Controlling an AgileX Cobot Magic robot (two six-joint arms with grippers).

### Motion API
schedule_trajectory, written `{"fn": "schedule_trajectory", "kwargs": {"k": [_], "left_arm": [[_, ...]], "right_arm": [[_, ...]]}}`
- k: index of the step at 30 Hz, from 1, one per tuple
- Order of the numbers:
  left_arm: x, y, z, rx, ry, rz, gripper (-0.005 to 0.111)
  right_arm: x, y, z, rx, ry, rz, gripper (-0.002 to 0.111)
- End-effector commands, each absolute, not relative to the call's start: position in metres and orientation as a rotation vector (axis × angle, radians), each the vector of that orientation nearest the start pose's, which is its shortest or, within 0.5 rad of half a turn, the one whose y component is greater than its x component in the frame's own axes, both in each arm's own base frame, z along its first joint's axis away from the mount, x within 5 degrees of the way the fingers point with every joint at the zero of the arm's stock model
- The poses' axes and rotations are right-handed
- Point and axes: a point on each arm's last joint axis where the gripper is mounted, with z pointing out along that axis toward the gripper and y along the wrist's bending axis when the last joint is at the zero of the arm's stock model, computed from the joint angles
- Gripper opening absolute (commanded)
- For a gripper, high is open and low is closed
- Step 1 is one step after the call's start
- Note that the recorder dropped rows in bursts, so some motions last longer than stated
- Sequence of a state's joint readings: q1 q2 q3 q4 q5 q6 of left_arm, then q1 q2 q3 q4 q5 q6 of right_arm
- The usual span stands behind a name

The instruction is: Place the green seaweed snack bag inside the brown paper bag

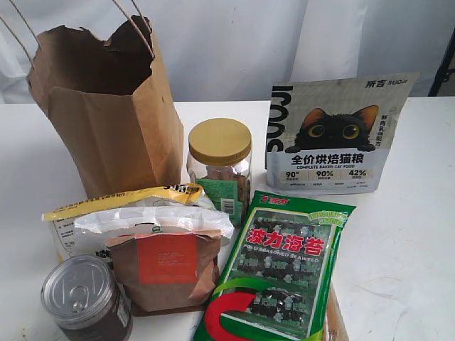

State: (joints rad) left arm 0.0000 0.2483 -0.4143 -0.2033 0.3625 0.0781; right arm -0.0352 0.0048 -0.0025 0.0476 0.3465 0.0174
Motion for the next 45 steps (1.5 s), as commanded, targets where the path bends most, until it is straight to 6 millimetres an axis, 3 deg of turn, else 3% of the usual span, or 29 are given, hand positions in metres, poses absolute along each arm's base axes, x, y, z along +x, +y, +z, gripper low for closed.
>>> {"fn": "schedule_trajectory", "kwargs": {"k": [1,7,14,17,22,27,34,45], "left_arm": [[0.09,-0.018,0.322,0.12,1.858,-0.203,0.001],[0.127,-0.041,0.337,0.438,1.985,-0.378,0.001],[0.152,-0.049,0.346,0.283,1.959,-0.628,0.001],[0.154,-0.048,0.347,0.319,1.928,-0.565,0.001],[0.152,-0.047,0.342,0.509,1.93,-0.444,0.0],[0.151,-0.044,0.35,0.67,1.935,-0.265,0.0],[0.146,-0.056,0.361,0.792,1.938,-0.21,0.0],[0.168,-0.093,0.34,0.923,2.03,-0.341,0.0]], "right_arm": [[0.053,-0.001,0.182,0.081,1.826,0.029,0.0],[0.053,-0.001,0.182,0.081,1.826,0.029,0.0],[0.053,-0.001,0.182,0.081,1.826,0.029,0.0],[0.053,-0.001,0.182,0.081,1.826,0.029,0.0],[0.053,-0.001,0.182,0.081,1.826,0.029,0.0],[0.053,-0.001,0.182,0.081,1.826,0.029,0.0],[0.053,-0.001,0.182,0.081,1.826,0.029,0.0],[0.053,-0.001,0.182,0.081,1.826,0.029,0.0]]}}
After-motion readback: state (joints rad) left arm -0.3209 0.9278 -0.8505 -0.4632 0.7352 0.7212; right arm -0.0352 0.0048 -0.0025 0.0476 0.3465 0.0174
